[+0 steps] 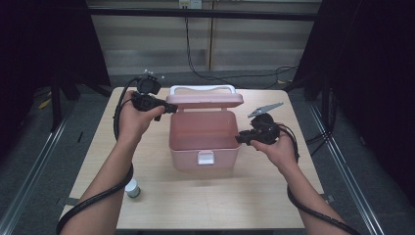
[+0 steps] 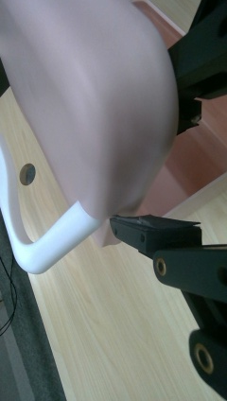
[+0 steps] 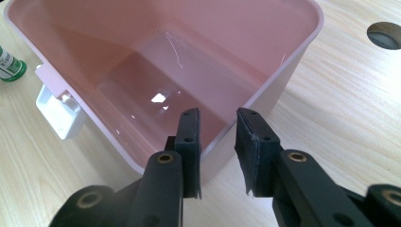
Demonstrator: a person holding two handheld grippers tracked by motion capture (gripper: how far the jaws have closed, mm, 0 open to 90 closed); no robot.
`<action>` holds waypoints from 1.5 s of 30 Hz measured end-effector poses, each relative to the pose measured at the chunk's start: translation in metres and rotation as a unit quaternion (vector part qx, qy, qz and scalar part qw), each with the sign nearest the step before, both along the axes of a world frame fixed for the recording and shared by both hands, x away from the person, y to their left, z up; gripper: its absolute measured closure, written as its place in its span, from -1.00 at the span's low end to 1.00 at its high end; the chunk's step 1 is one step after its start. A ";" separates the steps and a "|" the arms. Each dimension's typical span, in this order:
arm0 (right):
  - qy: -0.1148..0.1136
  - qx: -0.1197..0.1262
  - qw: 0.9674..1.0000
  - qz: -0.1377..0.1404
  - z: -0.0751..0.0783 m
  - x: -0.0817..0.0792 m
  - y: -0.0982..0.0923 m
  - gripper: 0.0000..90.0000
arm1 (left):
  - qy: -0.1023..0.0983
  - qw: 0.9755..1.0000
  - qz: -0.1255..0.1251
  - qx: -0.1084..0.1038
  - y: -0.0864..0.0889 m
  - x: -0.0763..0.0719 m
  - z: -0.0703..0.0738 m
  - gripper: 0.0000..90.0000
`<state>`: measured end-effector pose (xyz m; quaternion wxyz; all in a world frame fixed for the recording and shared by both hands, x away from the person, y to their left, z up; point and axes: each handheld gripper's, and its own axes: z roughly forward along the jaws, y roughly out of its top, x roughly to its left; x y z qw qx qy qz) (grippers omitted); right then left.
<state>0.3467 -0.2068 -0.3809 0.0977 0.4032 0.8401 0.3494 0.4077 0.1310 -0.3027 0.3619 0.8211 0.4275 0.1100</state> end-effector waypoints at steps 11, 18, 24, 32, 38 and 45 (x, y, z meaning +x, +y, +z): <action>-0.001 -0.002 1.000 0.001 0.000 -0.001 0.001 0.58 | -0.030 0.999 0.002 0.013 0.000 0.001 0.003 0.23; -0.001 -0.003 1.000 0.000 0.000 -0.001 0.001 0.57 | -0.025 0.999 0.005 0.021 -0.001 0.003 0.004 0.39; -0.002 -0.008 1.000 0.001 0.001 -0.001 0.002 0.57 | -0.024 0.999 0.012 0.021 -0.001 0.004 0.005 0.47; -0.005 -0.013 1.000 0.003 0.001 -0.002 0.003 0.56 | -0.023 0.999 0.020 0.015 0.001 0.007 0.007 0.58; -0.006 -0.016 1.000 0.010 0.001 -0.002 0.004 0.55 | -0.010 0.999 0.029 0.024 -0.001 0.009 0.010 0.63; -0.005 -0.017 1.000 0.014 0.002 -0.002 0.005 0.54 | 0.002 0.999 0.038 0.019 -0.001 0.011 0.011 0.65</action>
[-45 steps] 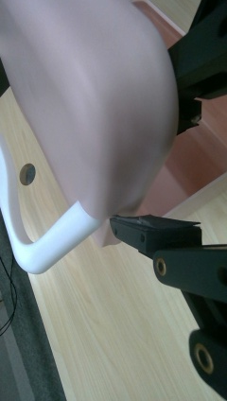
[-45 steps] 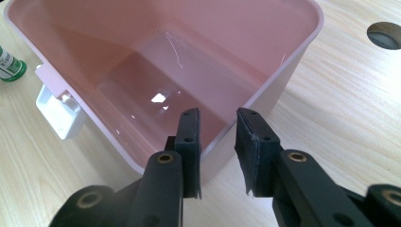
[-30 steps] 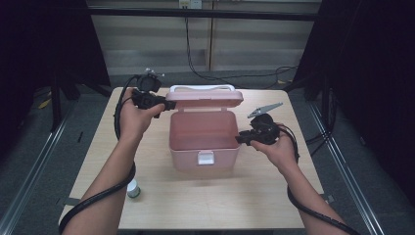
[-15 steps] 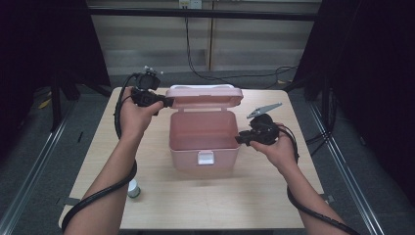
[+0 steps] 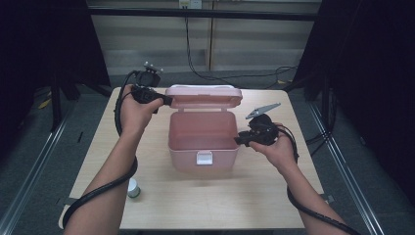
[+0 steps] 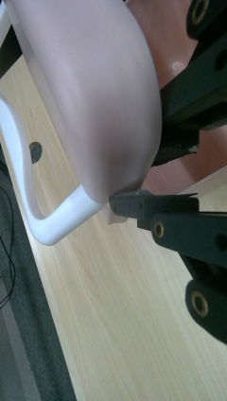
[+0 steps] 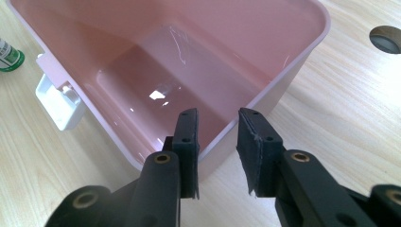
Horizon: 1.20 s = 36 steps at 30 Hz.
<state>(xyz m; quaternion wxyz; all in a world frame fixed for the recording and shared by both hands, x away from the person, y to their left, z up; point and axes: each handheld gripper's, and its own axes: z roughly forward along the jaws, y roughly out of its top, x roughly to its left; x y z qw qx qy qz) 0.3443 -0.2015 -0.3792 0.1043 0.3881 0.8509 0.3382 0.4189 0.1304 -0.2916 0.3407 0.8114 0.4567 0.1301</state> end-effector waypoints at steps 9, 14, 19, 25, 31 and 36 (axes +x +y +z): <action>0.000 0.002 1.000 0.001 0.000 -0.001 0.000 0.54 | 0.013 1.000 0.010 0.002 -0.001 0.002 0.004 0.68; -0.003 0.001 1.000 0.006 0.001 -0.001 -0.001 0.52 | 0.018 1.000 0.011 0.008 -0.002 0.004 0.005 0.68; -0.002 0.003 1.000 0.008 0.002 0.000 -0.002 0.54 | 0.022 0.999 0.015 0.017 -0.004 0.004 0.007 0.70; -0.009 -0.004 1.000 0.015 0.002 -0.001 0.001 0.59 | 0.029 0.999 0.021 0.013 -0.005 0.006 0.008 0.70; -0.013 -0.003 1.000 0.025 0.007 -0.002 0.001 0.78 | 0.034 0.999 0.027 0.014 -0.006 0.007 0.010 0.71; -0.004 -0.002 0.999 0.034 0.009 -0.003 0.001 0.96 | 0.037 0.999 0.030 0.015 -0.006 0.008 0.010 0.72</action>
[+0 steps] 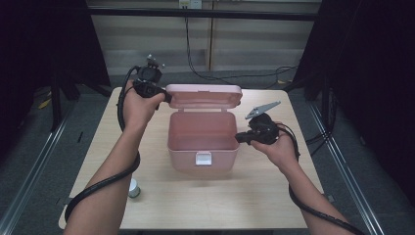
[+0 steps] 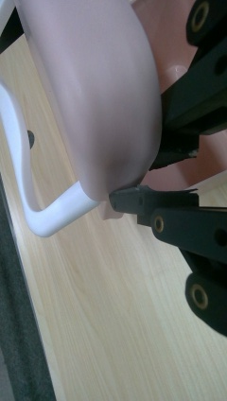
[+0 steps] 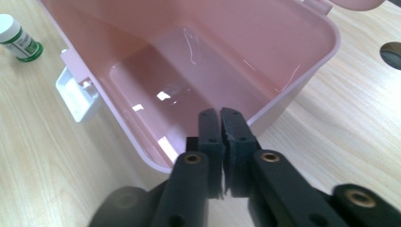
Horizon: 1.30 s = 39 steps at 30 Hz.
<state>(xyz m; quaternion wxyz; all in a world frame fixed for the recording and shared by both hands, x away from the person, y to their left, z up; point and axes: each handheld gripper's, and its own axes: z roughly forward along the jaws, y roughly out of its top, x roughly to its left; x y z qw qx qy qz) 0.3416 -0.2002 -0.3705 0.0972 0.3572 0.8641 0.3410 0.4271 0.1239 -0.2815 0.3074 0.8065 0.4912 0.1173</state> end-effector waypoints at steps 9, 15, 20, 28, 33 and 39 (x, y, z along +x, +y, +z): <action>-0.003 0.000 1.000 0.006 -0.001 0.000 -0.001 1.00 | 0.001 1.000 0.007 -0.005 0.000 0.006 0.001 0.73; -0.001 0.010 1.000 0.009 -0.002 0.002 -0.003 1.00 | 0.008 1.000 0.010 -0.002 -0.001 0.012 0.005 0.74; 0.000 0.015 1.000 0.011 -0.002 0.002 -0.004 1.00 | 0.011 1.000 0.013 -0.001 -0.002 0.017 0.006 0.75; 0.000 0.009 1.000 0.015 -0.001 0.002 -0.004 1.00 | 0.016 1.000 0.020 -0.003 -0.003 0.024 0.009 0.76; -0.001 0.010 1.000 0.016 -0.001 0.003 -0.004 1.00 | 0.012 1.000 0.021 -0.001 -0.004 0.028 0.009 0.77; -0.001 0.015 1.000 0.024 -0.003 0.002 -0.003 1.00 | 0.013 1.000 0.022 -0.001 -0.005 0.034 0.011 0.78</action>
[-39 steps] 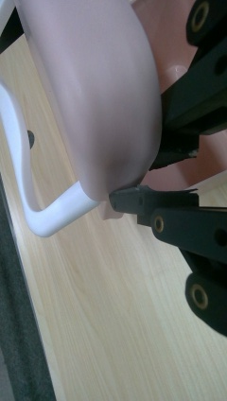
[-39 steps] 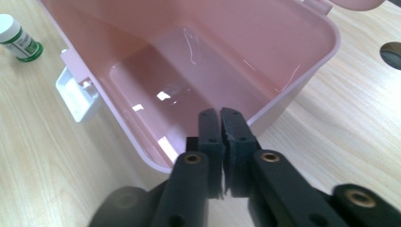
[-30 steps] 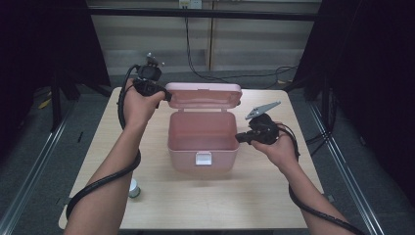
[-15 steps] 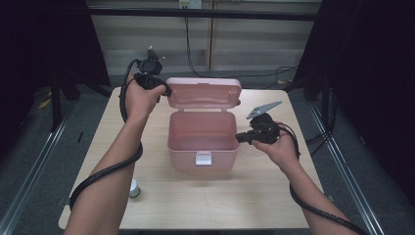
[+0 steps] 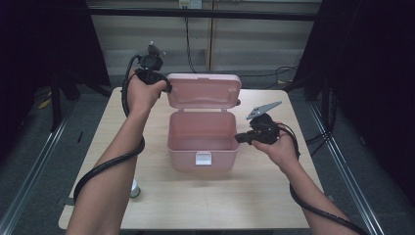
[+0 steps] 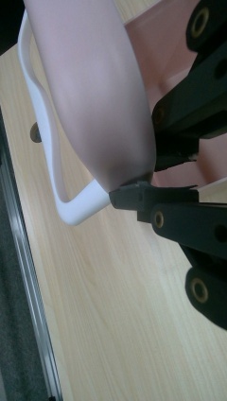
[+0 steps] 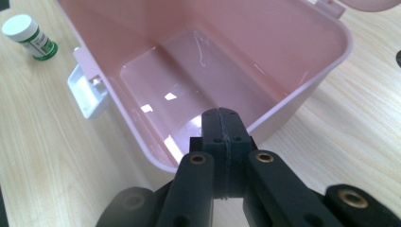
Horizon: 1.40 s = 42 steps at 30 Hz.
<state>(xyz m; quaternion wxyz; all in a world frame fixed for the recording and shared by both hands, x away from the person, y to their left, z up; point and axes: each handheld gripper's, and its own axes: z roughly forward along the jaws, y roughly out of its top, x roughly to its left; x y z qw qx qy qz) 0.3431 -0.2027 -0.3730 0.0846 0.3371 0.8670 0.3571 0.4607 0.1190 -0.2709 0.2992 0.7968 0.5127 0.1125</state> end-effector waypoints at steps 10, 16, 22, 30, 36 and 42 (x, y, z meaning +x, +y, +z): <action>0.001 0.001 1.000 0.014 -0.002 -0.001 0.005 1.00 | -0.001 1.000 0.004 -0.006 0.000 0.005 0.000 0.80; 0.005 0.006 1.000 0.019 -0.006 -0.001 0.007 1.00 | 0.002 1.000 0.005 -0.007 0.000 0.009 0.000 0.81; 0.008 0.012 1.000 0.023 -0.009 0.000 0.008 1.00 | 0.004 1.000 0.010 -0.006 -0.001 0.013 0.000 0.81; 0.008 0.012 1.000 0.024 -0.009 0.000 0.008 1.00 | 0.007 1.000 0.011 -0.001 -0.003 0.016 0.001 0.83; 0.012 0.015 1.000 0.023 -0.009 -0.001 0.008 1.00 | 0.010 1.000 0.013 -0.003 -0.004 0.018 0.002 0.83; 0.010 0.015 0.999 0.026 -0.010 -0.001 0.009 1.00 | 0.010 1.000 0.016 -0.002 -0.005 0.022 0.002 0.83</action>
